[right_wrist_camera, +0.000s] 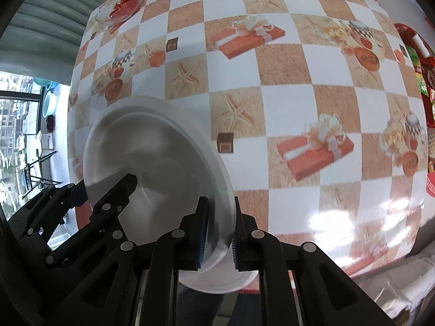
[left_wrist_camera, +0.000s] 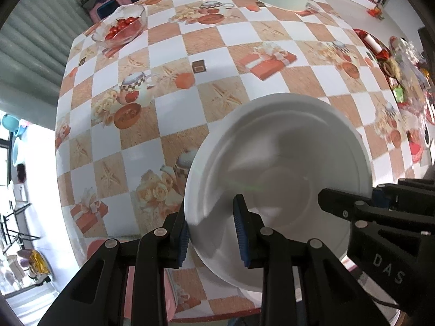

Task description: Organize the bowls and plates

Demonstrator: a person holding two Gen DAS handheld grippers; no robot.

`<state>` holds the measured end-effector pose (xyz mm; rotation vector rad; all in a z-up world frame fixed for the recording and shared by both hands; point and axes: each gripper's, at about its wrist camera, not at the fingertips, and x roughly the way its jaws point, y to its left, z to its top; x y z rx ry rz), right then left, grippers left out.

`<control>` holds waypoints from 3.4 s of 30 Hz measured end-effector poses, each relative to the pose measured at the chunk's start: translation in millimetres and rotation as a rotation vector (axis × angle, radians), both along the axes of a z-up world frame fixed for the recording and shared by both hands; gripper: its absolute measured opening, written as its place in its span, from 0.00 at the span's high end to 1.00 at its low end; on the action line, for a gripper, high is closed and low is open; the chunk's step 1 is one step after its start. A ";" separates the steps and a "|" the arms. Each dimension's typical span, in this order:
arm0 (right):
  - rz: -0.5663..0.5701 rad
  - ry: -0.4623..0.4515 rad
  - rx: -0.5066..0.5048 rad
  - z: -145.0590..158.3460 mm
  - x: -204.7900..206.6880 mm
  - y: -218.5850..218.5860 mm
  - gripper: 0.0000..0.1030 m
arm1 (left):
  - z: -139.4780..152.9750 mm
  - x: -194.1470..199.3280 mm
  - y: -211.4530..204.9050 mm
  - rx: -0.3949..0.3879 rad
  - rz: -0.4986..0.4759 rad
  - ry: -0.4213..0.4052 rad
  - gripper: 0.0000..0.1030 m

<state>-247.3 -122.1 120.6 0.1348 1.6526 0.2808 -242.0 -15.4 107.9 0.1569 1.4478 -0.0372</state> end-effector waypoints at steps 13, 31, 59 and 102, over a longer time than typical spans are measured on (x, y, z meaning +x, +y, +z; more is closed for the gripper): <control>-0.045 0.084 -0.054 -10.8 -63.6 -17.9 0.80 | -9.9 -47.7 -25.6 -0.009 -0.154 0.069 0.69; -0.063 0.133 -0.086 -28.0 -72.6 -22.2 0.79 | -23.3 -69.6 -23.2 -0.024 -0.184 0.105 0.28; 0.036 -0.228 -0.220 93.0 -72.9 -15.3 0.01 | 92.5 -86.3 20.7 -0.093 -0.204 -0.097 0.00; 0.083 -0.277 -0.277 96.8 -79.3 -4.2 0.01 | 94.9 -87.0 21.1 -0.034 -0.185 -0.104 0.00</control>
